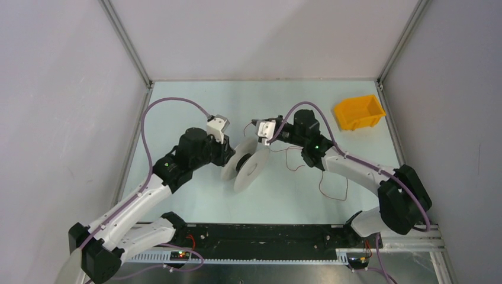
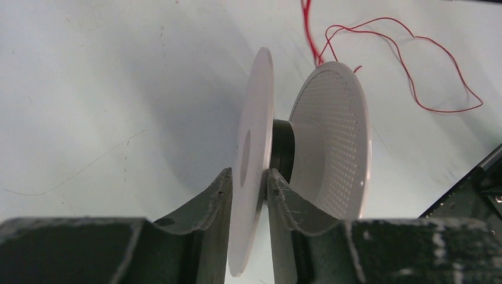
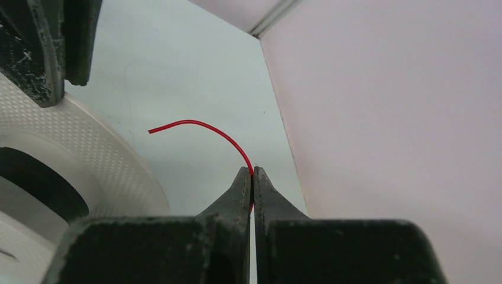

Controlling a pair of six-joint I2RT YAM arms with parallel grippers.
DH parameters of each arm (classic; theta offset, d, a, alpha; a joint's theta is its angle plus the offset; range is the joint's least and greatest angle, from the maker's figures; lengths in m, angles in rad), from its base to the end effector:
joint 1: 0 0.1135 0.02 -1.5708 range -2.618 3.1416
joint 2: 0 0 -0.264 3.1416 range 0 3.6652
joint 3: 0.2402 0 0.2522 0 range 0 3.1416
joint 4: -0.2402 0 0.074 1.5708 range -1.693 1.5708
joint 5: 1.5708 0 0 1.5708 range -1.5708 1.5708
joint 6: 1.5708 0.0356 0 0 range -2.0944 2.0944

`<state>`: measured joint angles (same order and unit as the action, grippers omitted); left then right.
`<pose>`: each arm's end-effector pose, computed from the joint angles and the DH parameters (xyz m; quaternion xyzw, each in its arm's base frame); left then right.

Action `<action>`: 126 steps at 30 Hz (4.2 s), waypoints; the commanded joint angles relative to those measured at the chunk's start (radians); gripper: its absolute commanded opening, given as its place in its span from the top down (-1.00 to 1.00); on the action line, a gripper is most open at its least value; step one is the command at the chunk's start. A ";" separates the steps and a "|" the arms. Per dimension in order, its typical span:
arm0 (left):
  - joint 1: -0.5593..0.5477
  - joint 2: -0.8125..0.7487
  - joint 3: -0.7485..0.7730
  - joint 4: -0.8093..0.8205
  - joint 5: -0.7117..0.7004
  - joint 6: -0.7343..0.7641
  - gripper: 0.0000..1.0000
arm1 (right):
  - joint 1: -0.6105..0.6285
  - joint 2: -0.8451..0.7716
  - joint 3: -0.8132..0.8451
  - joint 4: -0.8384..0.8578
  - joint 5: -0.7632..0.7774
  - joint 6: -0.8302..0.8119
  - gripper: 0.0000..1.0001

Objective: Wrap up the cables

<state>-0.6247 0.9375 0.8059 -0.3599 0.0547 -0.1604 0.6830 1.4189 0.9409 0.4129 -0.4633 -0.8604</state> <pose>0.1701 -0.1250 0.3019 0.2110 0.8313 -0.2182 0.4656 0.2465 0.2211 0.3082 -0.6078 0.3996 0.1079 0.6777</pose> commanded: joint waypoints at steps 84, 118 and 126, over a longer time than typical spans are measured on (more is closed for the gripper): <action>0.186 -0.089 -0.074 0.043 0.293 -0.090 0.06 | 0.271 0.083 -0.133 0.176 0.259 -0.007 1.00; 0.075 0.178 0.221 0.072 0.281 0.121 1.00 | 0.054 -0.091 -0.165 0.180 0.303 0.094 1.00; 0.066 0.242 0.230 0.102 0.238 0.079 0.98 | 0.028 -0.156 -0.226 0.191 0.303 0.125 1.00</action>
<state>-0.5510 1.1889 1.0035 -0.3332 0.3130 -0.0704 0.7246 1.3060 0.7361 0.5732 -0.1539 -0.7605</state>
